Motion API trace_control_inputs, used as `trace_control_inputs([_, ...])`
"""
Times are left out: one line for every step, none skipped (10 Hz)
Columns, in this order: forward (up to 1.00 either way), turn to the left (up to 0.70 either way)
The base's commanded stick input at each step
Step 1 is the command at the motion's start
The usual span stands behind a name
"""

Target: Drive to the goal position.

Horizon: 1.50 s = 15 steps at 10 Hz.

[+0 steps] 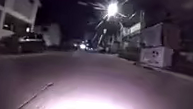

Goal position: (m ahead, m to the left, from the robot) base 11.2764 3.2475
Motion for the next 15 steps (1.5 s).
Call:
trace_control_inputs([0.85,0.00])
trace_control_inputs([0.85,0.00])
trace_control_inputs([0.85,0.00])
trace_control_inputs([0.85,0.00])
trace_control_inputs([0.85,0.00])
trace_control_inputs([0.85,-0.18])
trace_control_inputs([0.85,-0.34])
trace_control_inputs([0.85,-0.19])
trace_control_inputs([0.85,0.00])
trace_control_inputs([0.85,0.00])
trace_control_inputs([0.85,0.00])
trace_control_inputs([0.85,0.00])
trace_control_inputs([0.85,0.00])
trace_control_inputs([0.85,-0.08])
trace_control_inputs([0.85,-0.34])
